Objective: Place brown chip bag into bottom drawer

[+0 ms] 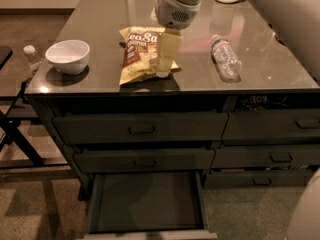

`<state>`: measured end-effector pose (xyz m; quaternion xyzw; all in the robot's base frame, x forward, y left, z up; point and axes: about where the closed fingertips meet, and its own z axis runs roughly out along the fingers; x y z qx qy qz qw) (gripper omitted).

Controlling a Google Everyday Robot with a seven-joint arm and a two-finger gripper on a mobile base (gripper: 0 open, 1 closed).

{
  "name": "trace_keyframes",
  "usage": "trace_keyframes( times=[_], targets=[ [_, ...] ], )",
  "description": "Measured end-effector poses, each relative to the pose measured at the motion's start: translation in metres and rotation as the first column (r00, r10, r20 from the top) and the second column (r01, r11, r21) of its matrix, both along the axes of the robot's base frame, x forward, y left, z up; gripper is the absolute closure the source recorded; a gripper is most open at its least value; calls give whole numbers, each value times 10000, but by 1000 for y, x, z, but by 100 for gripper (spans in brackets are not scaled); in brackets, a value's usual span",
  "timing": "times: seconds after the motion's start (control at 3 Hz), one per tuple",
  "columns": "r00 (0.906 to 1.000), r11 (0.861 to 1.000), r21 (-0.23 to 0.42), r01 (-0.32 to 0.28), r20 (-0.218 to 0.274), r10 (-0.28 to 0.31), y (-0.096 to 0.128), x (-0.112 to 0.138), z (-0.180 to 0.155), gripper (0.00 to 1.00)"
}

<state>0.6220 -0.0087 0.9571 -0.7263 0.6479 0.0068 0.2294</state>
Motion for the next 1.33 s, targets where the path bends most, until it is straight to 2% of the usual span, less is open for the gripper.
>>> trace_keyframes(
  times=[0.67, 1.0, 1.33],
  targets=[
    [10000, 9999, 132, -44, 29, 43, 15, 30, -14, 0],
    [9996, 10000, 43, -41, -286, 42, 17, 53, -37, 0],
    [9996, 10000, 44, -40, -289, 41, 17, 53, -37, 0]
  ],
)
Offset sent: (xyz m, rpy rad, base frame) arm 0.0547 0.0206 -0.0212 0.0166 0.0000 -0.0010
